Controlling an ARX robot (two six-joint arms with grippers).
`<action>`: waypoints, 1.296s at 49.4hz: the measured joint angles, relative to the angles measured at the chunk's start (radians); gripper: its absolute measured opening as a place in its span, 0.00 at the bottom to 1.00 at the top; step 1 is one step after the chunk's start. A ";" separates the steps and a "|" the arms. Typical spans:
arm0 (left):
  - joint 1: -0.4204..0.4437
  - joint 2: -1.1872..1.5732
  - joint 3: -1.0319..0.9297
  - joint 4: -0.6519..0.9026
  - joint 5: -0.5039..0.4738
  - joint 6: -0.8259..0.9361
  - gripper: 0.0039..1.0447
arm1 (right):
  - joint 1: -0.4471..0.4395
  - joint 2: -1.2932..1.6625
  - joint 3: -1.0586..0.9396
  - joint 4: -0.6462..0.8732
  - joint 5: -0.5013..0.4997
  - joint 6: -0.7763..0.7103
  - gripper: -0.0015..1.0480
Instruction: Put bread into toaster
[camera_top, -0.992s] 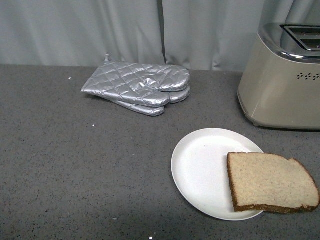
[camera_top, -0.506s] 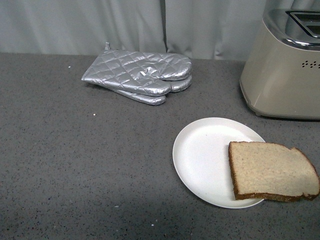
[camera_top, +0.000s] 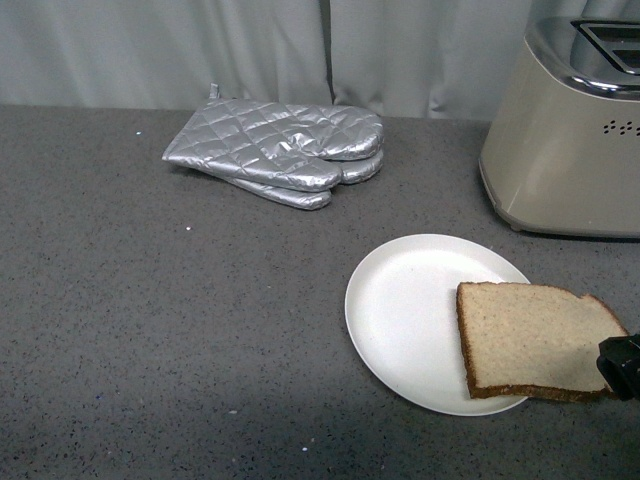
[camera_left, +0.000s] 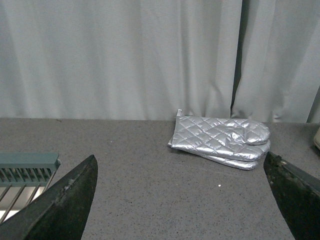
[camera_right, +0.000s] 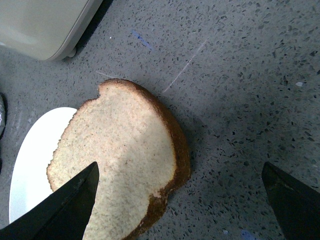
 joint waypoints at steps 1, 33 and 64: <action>0.000 0.000 0.000 0.000 0.000 0.000 0.94 | 0.000 0.013 0.006 0.005 0.000 0.001 0.91; 0.000 0.000 0.000 0.000 0.000 0.000 0.94 | -0.020 0.143 0.249 -0.067 -0.014 -0.034 0.79; 0.000 0.000 0.000 0.000 0.000 0.000 0.94 | -0.033 -0.237 0.307 -0.339 -0.068 -0.012 0.02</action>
